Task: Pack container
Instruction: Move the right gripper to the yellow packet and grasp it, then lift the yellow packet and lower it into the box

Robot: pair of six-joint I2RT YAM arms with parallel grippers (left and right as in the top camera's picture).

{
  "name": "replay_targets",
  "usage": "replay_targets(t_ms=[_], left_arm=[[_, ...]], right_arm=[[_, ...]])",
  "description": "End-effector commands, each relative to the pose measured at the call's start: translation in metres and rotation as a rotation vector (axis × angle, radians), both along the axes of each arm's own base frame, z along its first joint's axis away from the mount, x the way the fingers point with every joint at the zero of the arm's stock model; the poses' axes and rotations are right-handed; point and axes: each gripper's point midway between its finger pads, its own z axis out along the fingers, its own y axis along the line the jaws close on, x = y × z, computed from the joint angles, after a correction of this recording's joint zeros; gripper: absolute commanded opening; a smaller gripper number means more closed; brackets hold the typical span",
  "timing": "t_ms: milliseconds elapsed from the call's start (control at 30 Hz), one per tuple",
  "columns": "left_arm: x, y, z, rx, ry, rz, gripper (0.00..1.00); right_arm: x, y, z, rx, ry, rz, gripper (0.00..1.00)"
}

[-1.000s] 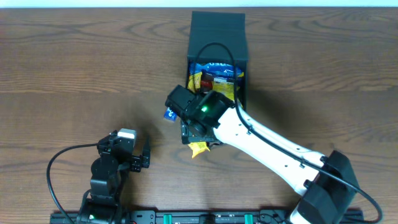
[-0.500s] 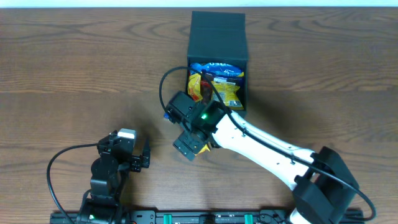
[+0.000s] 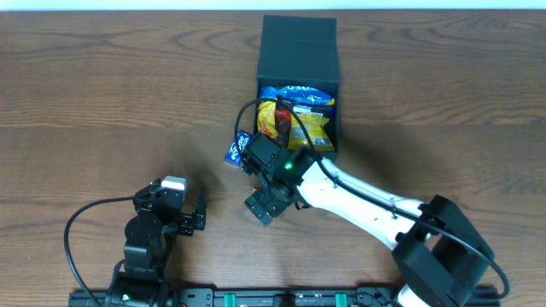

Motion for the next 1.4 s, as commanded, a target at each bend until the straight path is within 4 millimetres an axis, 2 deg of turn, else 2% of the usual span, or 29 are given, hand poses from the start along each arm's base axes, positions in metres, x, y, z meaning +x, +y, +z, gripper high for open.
replay_targets(t_ms=[0, 167, 233, 500, 700, 867, 1100, 1367], left_arm=[[-0.003, 0.003, -0.014, 0.019, 0.027, 0.009, 0.95], [-0.003, 0.003, -0.014, 0.019, 0.027, 0.009, 0.95], [-0.003, 0.003, -0.014, 0.019, 0.027, 0.009, 0.95], [-0.003, 0.003, -0.014, 0.019, 0.027, 0.009, 0.96], [-0.003, 0.003, -0.014, 0.019, 0.027, 0.009, 0.95], [-0.003, 0.003, -0.014, 0.019, 0.027, 0.009, 0.95], [-0.003, 0.003, -0.014, 0.019, 0.027, 0.009, 0.95], [-0.003, 0.003, -0.014, 0.019, 0.027, 0.009, 0.95]], right_arm=[[-0.004, -0.001, -0.008, 0.02, 0.044, -0.037, 0.99], [0.002, 0.0, -0.016, 0.053, 0.045, -0.163, 0.99], [0.005, -0.002, -0.019, 0.051, 0.033, -0.184, 0.95], [0.002, -0.007, -0.04, 0.007, 0.066, -0.213, 0.9], [0.004, 0.001, -0.04, 0.031, 0.055, -0.228, 0.84], [0.006, 0.004, -0.039, 0.044, 0.053, -0.26, 0.73], [0.004, 0.001, -0.04, 0.031, 0.069, -0.286, 0.41], [0.007, 0.005, -0.035, 0.046, 0.065, -0.306, 0.38]])
